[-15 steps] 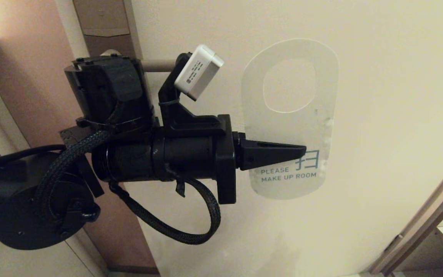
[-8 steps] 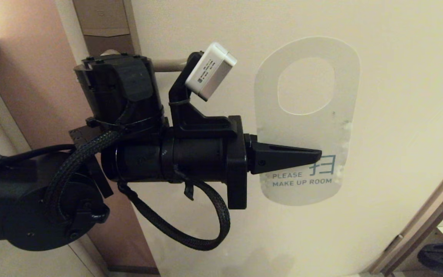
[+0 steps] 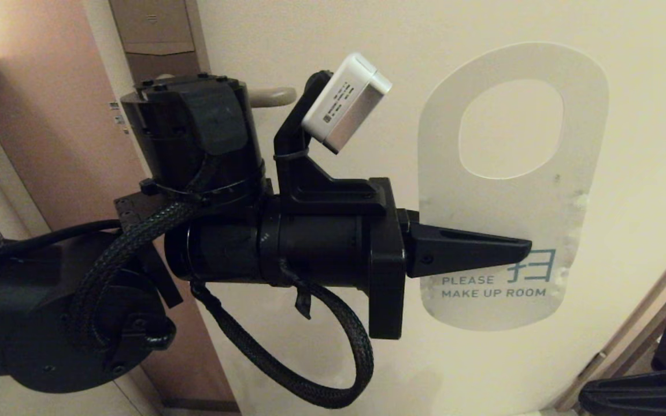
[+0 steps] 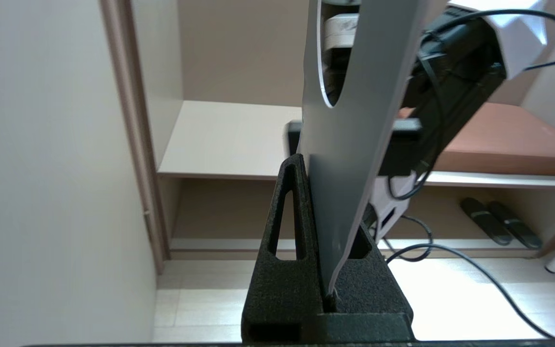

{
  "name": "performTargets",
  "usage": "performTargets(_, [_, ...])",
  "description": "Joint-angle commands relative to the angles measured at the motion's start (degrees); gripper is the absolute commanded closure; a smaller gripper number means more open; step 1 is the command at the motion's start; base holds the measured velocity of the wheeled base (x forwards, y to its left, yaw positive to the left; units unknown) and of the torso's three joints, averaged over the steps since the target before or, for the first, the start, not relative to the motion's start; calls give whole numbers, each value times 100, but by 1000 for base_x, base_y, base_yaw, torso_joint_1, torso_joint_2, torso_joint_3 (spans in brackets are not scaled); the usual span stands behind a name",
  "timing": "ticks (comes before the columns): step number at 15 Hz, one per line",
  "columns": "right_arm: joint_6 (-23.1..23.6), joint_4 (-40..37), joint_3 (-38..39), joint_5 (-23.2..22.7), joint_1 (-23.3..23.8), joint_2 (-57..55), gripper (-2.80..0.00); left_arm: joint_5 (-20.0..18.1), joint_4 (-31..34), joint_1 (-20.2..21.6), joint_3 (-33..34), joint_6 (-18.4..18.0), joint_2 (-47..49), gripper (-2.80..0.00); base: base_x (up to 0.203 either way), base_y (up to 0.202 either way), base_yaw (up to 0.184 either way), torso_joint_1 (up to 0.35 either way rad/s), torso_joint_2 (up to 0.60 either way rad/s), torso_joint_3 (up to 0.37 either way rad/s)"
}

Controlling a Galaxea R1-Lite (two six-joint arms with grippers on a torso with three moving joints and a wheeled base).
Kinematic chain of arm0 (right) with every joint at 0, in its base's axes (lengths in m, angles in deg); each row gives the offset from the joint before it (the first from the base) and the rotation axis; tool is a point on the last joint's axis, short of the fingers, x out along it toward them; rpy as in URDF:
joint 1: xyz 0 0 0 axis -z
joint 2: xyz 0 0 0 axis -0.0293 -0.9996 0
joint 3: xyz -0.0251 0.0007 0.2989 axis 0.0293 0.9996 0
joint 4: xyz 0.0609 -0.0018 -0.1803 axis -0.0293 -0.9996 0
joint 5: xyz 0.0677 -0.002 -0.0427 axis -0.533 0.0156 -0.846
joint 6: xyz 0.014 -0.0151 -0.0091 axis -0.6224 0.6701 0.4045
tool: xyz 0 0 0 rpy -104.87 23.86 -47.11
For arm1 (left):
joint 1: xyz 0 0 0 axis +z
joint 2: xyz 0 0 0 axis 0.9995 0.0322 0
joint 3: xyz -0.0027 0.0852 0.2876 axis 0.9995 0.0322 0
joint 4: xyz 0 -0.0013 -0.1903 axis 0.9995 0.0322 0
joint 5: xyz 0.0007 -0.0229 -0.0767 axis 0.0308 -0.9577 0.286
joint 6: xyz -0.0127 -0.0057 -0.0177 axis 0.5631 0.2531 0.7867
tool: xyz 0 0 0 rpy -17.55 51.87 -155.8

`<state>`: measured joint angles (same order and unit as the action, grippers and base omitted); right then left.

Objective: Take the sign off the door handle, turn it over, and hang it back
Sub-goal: Hand it to the other hand

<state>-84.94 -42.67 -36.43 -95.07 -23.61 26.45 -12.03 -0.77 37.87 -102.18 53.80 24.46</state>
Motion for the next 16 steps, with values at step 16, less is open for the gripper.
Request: performTargets(16, [239, 454, -76, -34, -4, -576, 0, -9, -23, -236, -164, 10, 189, 0, 0, 0, 0, 0, 0, 0])
